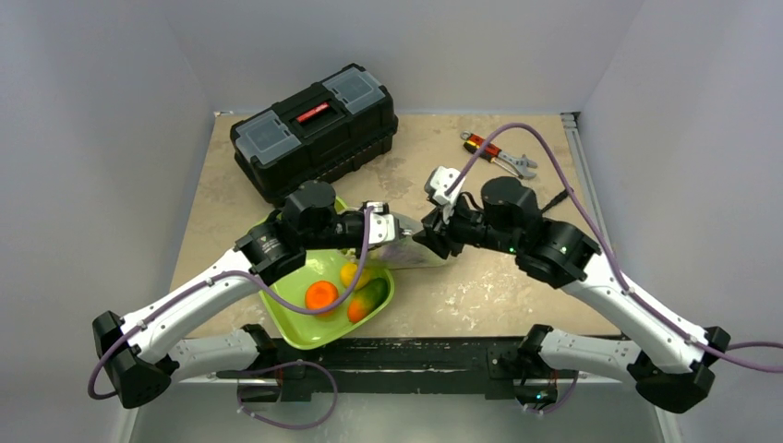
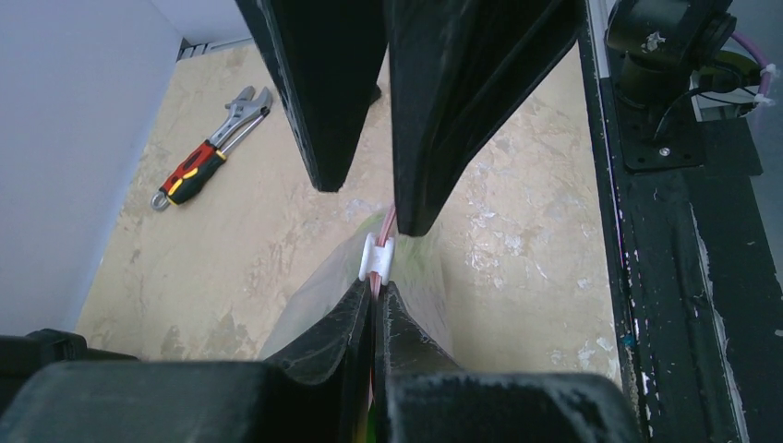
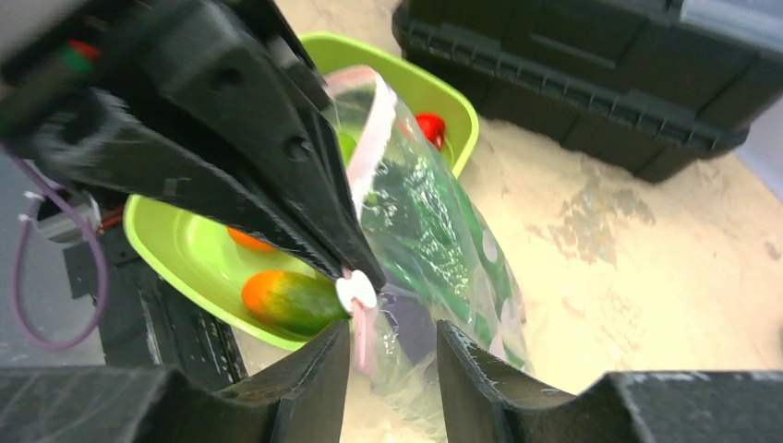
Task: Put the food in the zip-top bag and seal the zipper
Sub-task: Zip the zipper food storage bag at the center of the board.
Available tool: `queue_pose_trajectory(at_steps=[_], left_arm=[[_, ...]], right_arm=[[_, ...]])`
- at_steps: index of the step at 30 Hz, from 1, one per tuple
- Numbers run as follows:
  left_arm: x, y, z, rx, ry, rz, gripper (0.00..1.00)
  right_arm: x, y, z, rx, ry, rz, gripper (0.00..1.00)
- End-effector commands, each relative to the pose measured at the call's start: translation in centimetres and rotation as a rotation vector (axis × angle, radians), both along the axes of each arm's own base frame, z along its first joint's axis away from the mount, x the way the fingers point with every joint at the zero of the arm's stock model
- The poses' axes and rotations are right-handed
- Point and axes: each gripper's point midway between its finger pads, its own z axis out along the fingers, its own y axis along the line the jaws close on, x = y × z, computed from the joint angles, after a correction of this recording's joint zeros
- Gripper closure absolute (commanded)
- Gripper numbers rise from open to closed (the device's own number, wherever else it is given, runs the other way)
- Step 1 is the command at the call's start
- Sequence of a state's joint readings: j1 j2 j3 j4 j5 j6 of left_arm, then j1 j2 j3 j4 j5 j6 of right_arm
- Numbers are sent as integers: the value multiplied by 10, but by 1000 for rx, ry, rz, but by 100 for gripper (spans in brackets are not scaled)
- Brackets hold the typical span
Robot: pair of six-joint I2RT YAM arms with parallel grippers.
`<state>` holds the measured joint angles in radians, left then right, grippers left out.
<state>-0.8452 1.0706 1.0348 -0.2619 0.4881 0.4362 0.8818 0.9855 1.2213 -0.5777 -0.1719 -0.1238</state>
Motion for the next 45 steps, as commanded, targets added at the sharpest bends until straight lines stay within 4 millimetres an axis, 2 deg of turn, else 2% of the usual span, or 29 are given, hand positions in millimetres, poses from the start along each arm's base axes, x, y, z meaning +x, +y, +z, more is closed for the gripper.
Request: queue_pose_trajectory(at_steps=[1, 8, 15, 19, 21, 23, 26, 29, 35, 41, 45], left_arm=[[-1, -8, 32, -80, -50, -32, 100], [-2, -8, 32, -78, -49, -36, 100], [-3, -8, 32, -75, -48, -40, 100], [-4, -8, 33, -76, -49, -43, 100], [-4, -8, 34, -75, -47, -44, 100], [-3, -8, 37, -83, -37, -33, 100], [-3, -8, 42, -98, -16, -18, 65], [-1, -9, 43, -114, -7, -9, 54], [1, -9, 50, -156, -20, 10, 44], [3, -11, 56, -205, -2, -15, 44], [3, -11, 62, -234, 49, -69, 50]], right_arm=[[11, -7, -3, -86, 9, -58, 63], [17, -2, 7, -129, -36, -30, 74], [16, 11, 1, -174, -45, 28, 89], [15, 15, 1, -188, -64, 50, 91], [14, 17, -2, -198, -66, 60, 100], [20, 16, -4, -193, -50, 4, 100], [26, 14, -9, -168, -17, -71, 100], [29, 8, -12, -159, -24, -122, 100], [24, 1, -3, -99, -65, -129, 100], [17, 5, -3, -109, -68, -70, 100], [17, 4, -2, -116, -72, -67, 100]])
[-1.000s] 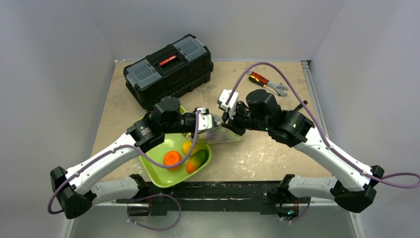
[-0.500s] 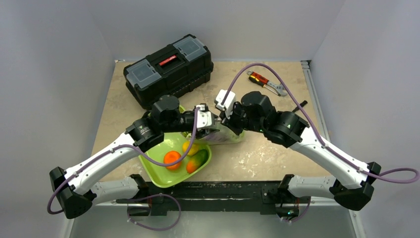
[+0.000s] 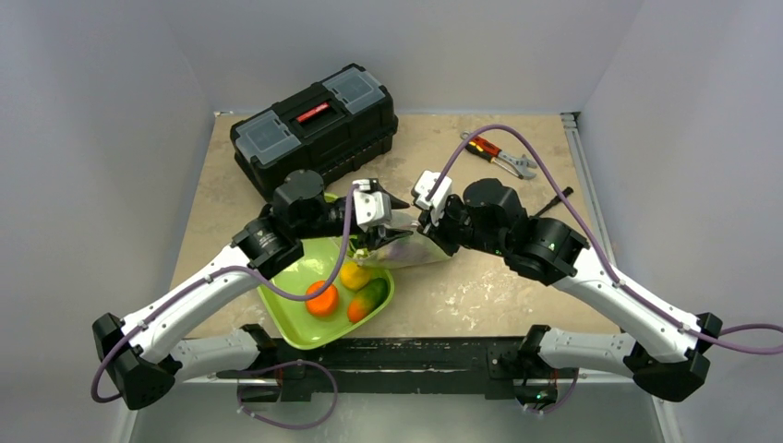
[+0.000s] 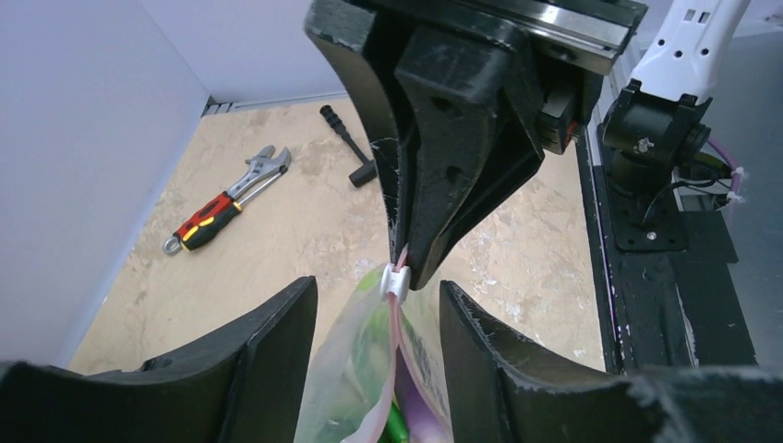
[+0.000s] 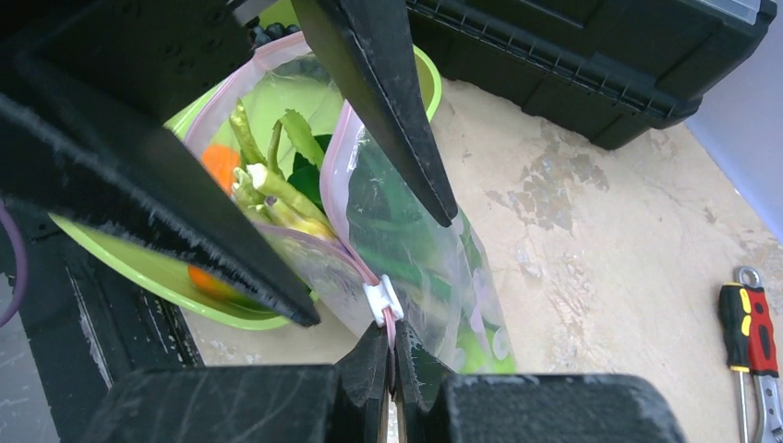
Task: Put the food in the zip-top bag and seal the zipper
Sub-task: Zip the zipper food storage bag at the center of the board.
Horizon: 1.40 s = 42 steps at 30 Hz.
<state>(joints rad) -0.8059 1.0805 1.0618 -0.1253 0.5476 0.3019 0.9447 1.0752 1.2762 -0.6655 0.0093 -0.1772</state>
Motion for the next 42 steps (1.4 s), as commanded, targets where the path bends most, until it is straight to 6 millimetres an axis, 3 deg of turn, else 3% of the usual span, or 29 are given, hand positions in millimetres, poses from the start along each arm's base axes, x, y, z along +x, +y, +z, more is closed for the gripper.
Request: queue_pose_trajectory(at_steps=[1, 4, 11, 21, 27, 31, 35, 42], left_arm=[[-6, -4, 23, -83, 17, -89, 54], [-12, -7, 18, -60, 35, -137, 62], [-13, -11, 11, -31, 64, -165, 62], [-6, -12, 14, -43, 55, -132, 87], [-1, -11, 15, -36, 54, -88, 100], [5, -9, 14, -21, 46, -44, 100], [16, -5, 15, -16, 42, 32, 100], [28, 2, 12, 10, 28, 110, 100]], right_arm=[[1, 5, 20, 46, -47, 18, 100], [1, 5, 19, 44, -44, 18, 100], [1, 7, 20, 45, -46, 20, 100], [3, 9, 14, 35, -50, 1, 100], [9, 12, 20, 74, -75, -61, 100], [29, -1, 27, 111, -82, -248, 100], [50, -30, 37, 211, -117, -510, 100], [57, -56, 44, 295, -141, -665, 100]])
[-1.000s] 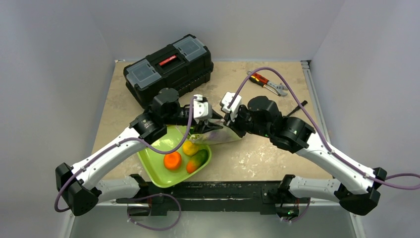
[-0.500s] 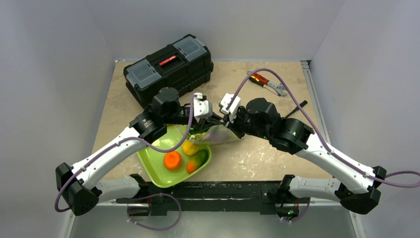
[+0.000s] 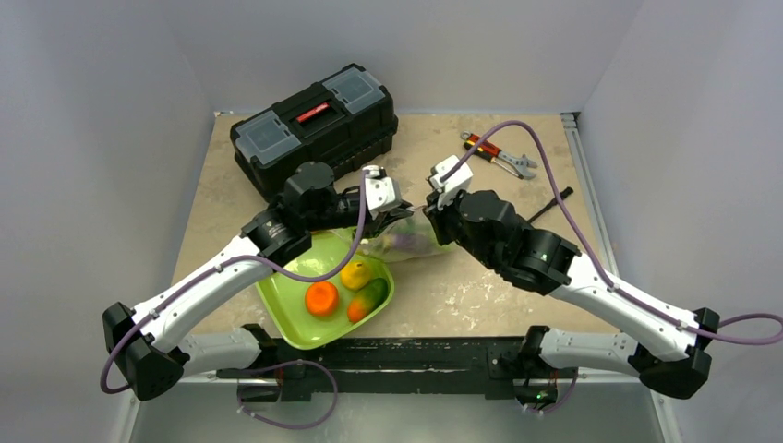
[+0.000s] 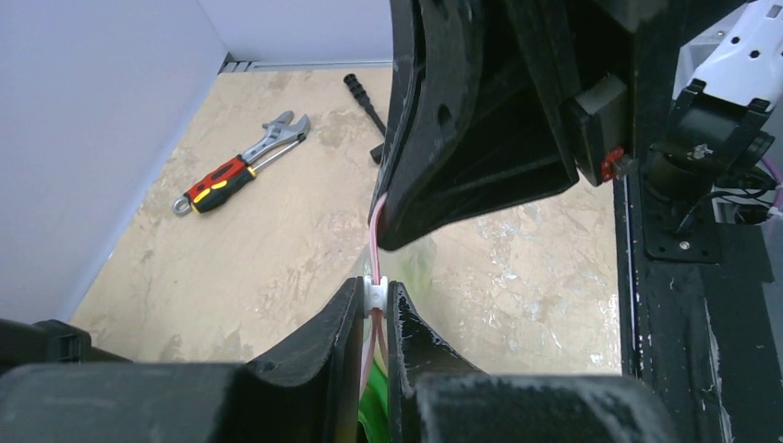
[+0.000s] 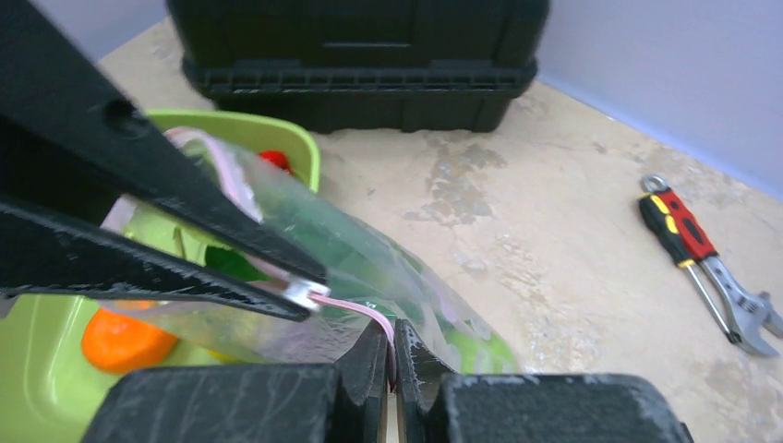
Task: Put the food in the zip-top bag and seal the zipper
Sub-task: Zip the zipper food storage bag at the center of the board.
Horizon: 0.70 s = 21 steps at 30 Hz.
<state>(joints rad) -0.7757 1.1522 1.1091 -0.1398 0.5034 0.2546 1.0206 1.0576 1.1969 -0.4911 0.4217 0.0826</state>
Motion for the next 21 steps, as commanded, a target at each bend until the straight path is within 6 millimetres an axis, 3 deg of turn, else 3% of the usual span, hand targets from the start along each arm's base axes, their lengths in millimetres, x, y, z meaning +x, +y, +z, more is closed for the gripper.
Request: queue_pose_trajectory(at_steps=[1, 9, 21], left_arm=[[3, 6, 19, -3, -45, 36, 100], [10, 21, 11, 59, -107, 94, 100], [15, 35, 6, 112, -158, 137, 100]], right_arm=[[24, -48, 32, 104, -101, -286, 100], [39, -116, 28, 139, -115, -435, 100], [30, -175, 28, 70, -134, -617, 100]])
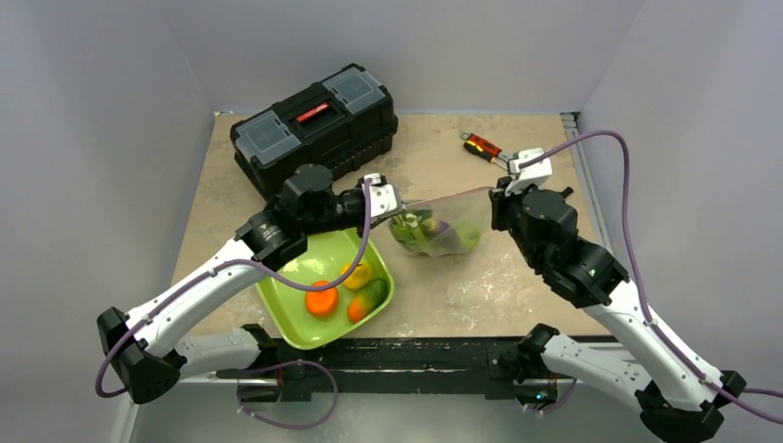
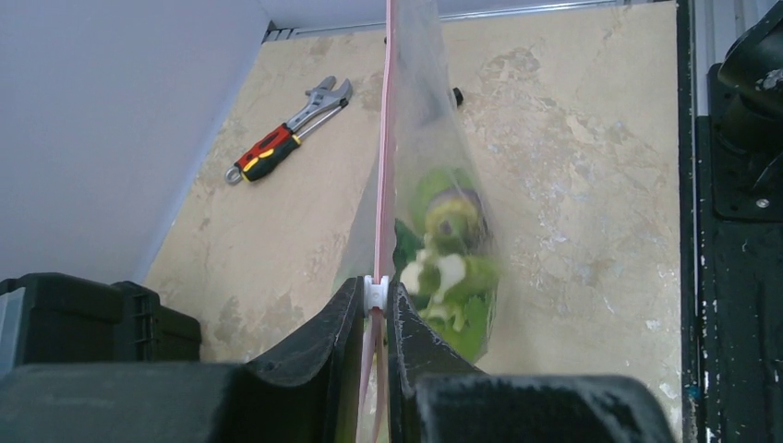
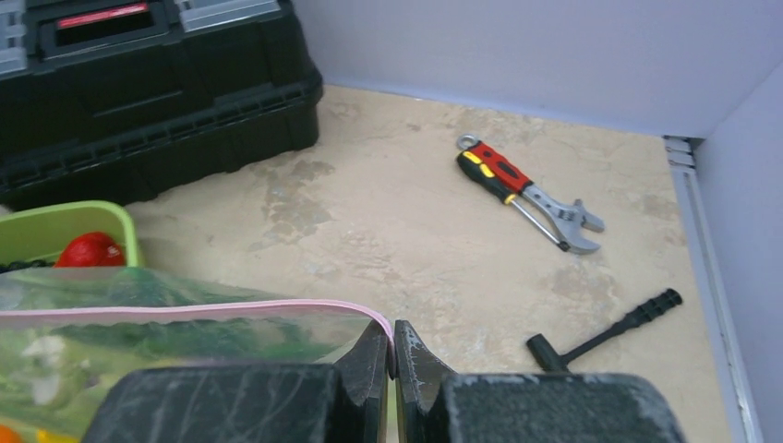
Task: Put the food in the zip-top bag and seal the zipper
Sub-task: Zip the zipper food storage bag at the center of the board.
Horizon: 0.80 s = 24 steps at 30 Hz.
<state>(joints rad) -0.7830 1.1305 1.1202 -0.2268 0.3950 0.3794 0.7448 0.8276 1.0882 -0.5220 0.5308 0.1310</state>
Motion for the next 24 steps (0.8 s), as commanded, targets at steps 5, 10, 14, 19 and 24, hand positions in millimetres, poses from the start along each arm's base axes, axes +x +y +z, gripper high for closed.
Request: queue_pose_trajectory(at_steps=[5, 10, 14, 19, 24], left_arm=[[15, 39, 13, 56, -155, 145, 100], [21, 53, 14, 54, -197, 188, 100], [14, 44, 13, 44, -159, 128, 100], [21, 39, 30, -23, -108, 171, 100], [28, 42, 45, -80, -65, 242, 52]], right_arm=[[10, -75, 12, -15, -42, -310, 100], [14, -80, 13, -12, -34, -322, 100], [17, -66, 13, -12, -29, -245, 100], [24, -49, 27, 43, -75, -177, 100], [63, -15, 65, 142, -117, -136, 100]])
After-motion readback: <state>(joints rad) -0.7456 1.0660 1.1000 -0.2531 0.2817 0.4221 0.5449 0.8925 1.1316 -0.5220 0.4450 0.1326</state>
